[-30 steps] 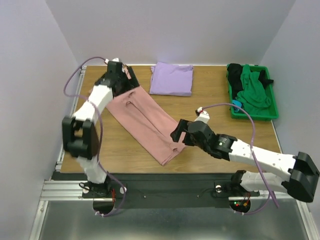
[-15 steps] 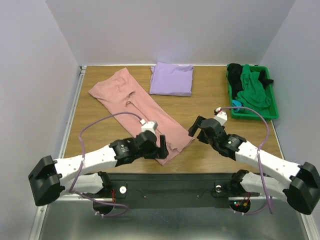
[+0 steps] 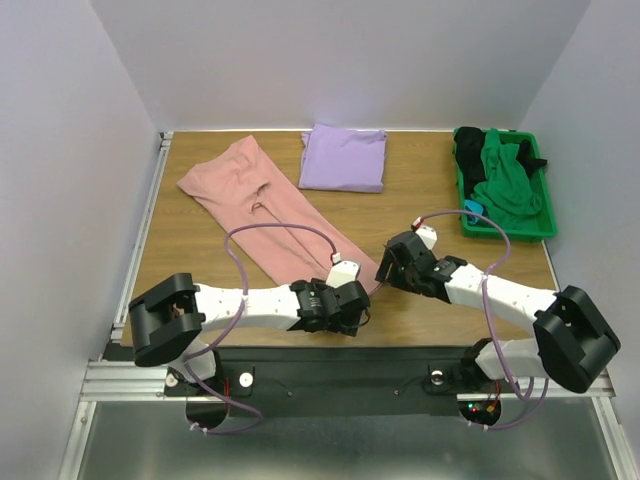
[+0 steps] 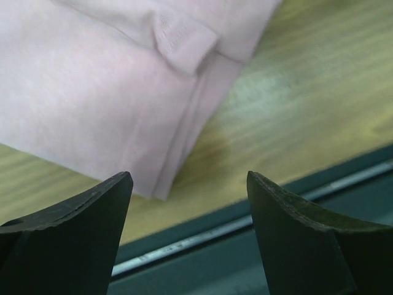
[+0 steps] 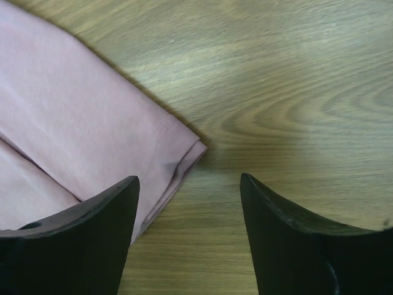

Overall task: Fold and stack the t-shirts
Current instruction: Fold the tshirt

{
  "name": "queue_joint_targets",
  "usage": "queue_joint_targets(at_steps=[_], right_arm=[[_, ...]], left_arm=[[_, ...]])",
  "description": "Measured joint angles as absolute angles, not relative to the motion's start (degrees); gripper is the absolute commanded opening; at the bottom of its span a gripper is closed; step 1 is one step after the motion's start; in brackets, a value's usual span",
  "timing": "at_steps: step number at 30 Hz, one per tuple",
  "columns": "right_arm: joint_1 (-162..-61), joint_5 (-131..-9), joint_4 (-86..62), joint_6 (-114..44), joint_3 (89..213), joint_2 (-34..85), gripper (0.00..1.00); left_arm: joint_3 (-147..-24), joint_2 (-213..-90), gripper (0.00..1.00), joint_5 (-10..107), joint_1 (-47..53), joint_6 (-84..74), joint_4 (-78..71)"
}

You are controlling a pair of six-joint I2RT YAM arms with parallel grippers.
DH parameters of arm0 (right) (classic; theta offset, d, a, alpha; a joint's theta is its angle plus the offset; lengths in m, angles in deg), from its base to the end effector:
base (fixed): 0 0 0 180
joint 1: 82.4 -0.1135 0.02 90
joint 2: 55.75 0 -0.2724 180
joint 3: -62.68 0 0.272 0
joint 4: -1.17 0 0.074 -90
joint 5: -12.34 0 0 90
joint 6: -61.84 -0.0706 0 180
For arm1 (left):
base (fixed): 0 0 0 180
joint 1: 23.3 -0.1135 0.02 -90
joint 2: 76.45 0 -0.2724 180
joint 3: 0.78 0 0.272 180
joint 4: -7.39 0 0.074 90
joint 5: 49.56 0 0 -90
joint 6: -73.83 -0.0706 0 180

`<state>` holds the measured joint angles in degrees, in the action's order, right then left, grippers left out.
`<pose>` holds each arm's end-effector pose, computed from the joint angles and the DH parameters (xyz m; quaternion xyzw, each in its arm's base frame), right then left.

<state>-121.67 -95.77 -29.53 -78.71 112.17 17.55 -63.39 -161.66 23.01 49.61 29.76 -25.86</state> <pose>0.2248 0.1555 0.1497 0.1402 0.9313 0.1063 0.3190 0.1165 -0.3070 0.1634 0.1772 0.9292 -0.1762 0.2723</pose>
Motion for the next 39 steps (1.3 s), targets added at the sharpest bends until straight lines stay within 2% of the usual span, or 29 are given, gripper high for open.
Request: queue_joint_targets(at_steps=[4,8,11,12,14,15,21,24,28,36,39], right_arm=[[-121.43,-93.76,-29.01,-78.31,112.74,19.17,0.61],[-121.43,-92.32,-28.4,-78.05,112.83,21.64,0.56],[-121.41,-91.73,-27.39,-77.86,113.64,24.35,0.49],[-121.36,-91.51,-26.97,-77.75,114.25,25.42,0.44],[-121.36,-91.31,-26.63,-77.61,115.41,26.95,0.35],[-121.3,-91.31,-26.32,-77.55,115.8,27.6,0.27],[-120.62,-91.58,-24.22,-77.66,116.35,29.29,0.0],[-120.42,-92.36,-23.43,-77.66,113.68,26.45,0.0],[-120.18,-93.65,-25.84,-77.44,108.85,16.68,0.0],[-120.21,-97.87,-38.3,-76.65,108.52,-0.66,0.0],[-120.21,-97.63,-41.31,-75.3,109.92,-2.93,0.0]], left_arm=[[-65.49,-165.6,0.68,20.58,49.61,27.86,-27.31],[-65.6,-169.6,0.65,20.23,49.61,26.13,-28.09],[-66.5,-170.62,0.47,19.86,49.63,24.82,-27.66],[-66.63,-170.8,0.29,19.75,49.63,24.49,-27.55],[-67.04,-171.32,0.1,19.25,49.63,23.99,-27.39],[-67.2,-171.61,0.02,18.86,49.63,23.16,-27.48],[-69.05,-173.14,0.0,18.7,49.87,21.1,-27.63],[-69.36,-173.34,0.0,18.73,50.85,20.71,-27.57],[-72.94,-175.43,0.0,20.58,54.72,20.23,-28.53],[-80.18,-175.98,0.0,27.1,60.86,19.38,-27.48],[-81.58,-175.96,0.0,28.47,61.15,19.22,-27.11]])
